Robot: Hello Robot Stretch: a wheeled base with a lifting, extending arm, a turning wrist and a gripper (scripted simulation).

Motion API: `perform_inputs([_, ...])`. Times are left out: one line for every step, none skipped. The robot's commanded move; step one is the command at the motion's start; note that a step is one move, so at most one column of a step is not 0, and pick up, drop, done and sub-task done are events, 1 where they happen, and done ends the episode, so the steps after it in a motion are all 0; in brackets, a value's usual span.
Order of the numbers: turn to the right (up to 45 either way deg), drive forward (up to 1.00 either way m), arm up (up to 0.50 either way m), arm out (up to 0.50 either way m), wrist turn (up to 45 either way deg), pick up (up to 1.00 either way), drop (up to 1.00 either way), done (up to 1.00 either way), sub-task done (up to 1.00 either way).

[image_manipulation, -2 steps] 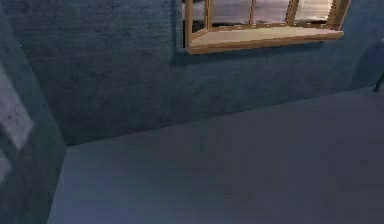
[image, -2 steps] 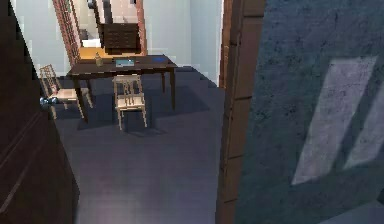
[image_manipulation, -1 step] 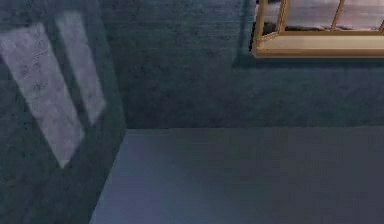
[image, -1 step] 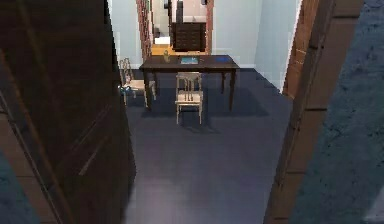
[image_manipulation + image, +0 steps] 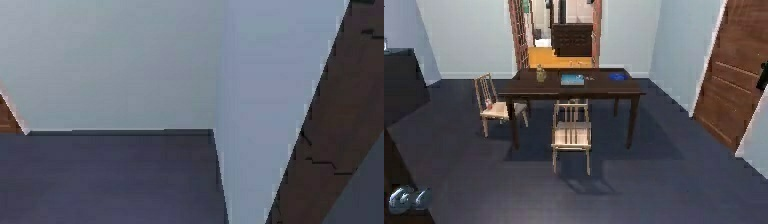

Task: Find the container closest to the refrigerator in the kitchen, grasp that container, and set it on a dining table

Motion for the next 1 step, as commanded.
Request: perform_inputs([0.0,0.35,0.0,0.0,0.0,0.0,0.0,0.0,0.0])
